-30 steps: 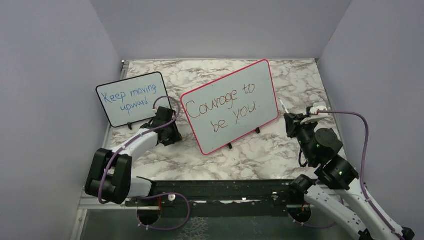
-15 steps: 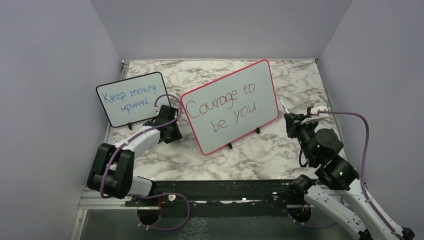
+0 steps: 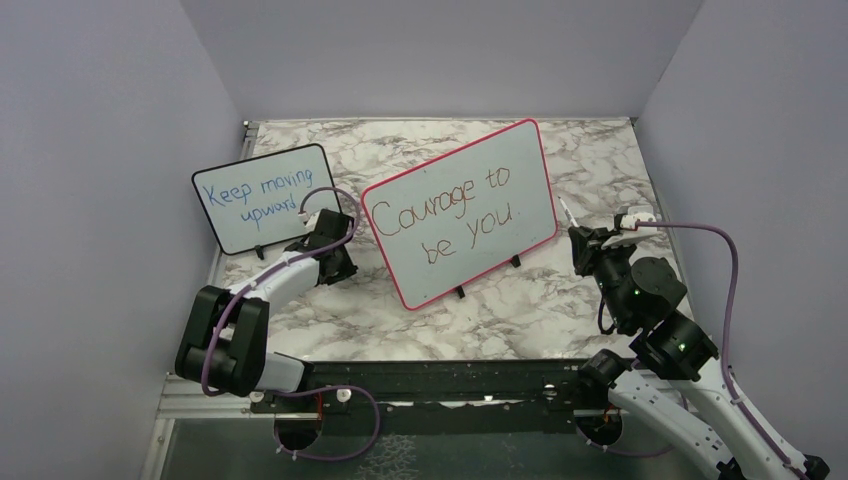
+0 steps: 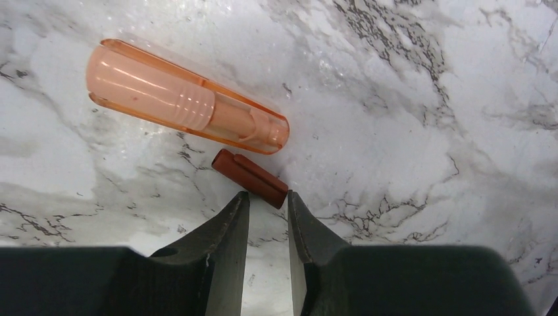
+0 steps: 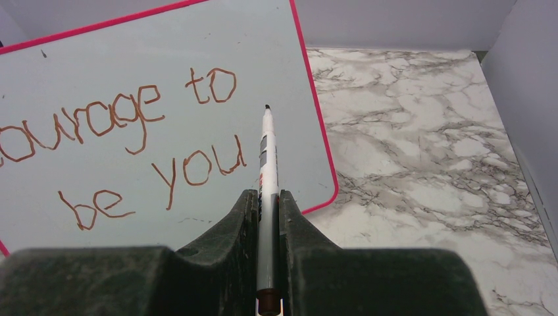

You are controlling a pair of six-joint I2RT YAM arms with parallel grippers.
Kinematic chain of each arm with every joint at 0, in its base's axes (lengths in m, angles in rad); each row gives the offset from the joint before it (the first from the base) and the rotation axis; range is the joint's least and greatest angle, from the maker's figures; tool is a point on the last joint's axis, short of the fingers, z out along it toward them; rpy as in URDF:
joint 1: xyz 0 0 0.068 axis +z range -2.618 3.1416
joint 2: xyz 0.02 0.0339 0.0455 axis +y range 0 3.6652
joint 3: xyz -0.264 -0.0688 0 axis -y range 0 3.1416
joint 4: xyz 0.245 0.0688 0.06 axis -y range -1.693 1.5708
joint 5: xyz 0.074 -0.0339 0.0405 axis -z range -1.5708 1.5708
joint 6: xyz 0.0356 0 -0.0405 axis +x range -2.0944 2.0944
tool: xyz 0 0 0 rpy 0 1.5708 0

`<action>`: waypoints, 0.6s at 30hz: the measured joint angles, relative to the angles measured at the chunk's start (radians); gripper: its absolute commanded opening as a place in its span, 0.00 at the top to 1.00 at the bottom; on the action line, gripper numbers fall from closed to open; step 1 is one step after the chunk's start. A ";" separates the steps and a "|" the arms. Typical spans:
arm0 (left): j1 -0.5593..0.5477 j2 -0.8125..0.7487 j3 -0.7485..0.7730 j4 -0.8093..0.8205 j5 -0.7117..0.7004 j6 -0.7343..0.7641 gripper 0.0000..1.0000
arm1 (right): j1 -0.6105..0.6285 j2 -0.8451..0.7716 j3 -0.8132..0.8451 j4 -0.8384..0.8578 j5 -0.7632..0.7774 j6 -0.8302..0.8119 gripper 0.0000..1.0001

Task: Write a sentence on the whiteboard
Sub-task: Close the whiteboard marker at the center of the board.

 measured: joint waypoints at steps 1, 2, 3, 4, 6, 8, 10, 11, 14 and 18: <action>0.005 0.000 0.000 0.003 -0.005 -0.008 0.72 | 0.000 0.000 0.000 0.000 0.000 0.000 0.99; 0.005 0.000 0.000 0.004 -0.009 -0.010 0.72 | 0.000 0.000 0.000 0.000 0.000 0.000 0.99; 0.007 0.000 0.000 0.006 -0.014 -0.018 0.72 | 0.000 0.000 0.000 0.000 0.000 0.000 0.99; 0.009 0.000 -0.001 0.010 -0.021 -0.030 0.72 | 0.000 0.000 0.000 0.000 0.000 0.000 0.99; 0.014 0.000 -0.005 0.016 -0.028 -0.050 0.72 | 0.000 0.001 0.000 0.000 0.000 0.000 0.99; 0.018 -0.001 -0.008 0.021 -0.036 -0.072 0.72 | 0.000 0.001 0.000 0.000 0.000 0.000 0.99; 0.020 -0.001 -0.010 0.023 -0.045 -0.092 0.70 | 0.000 0.001 0.000 0.000 0.000 0.000 0.99; 0.020 -0.001 -0.011 0.025 -0.053 -0.101 0.70 | 0.000 0.001 0.000 0.000 0.000 0.000 0.99; 0.024 -0.002 -0.014 0.029 -0.071 -0.132 0.69 | 0.000 0.001 0.000 0.000 0.000 0.000 0.99; 0.034 -0.002 -0.018 0.036 -0.092 -0.170 0.69 | 0.000 0.001 0.000 0.000 0.000 0.000 0.99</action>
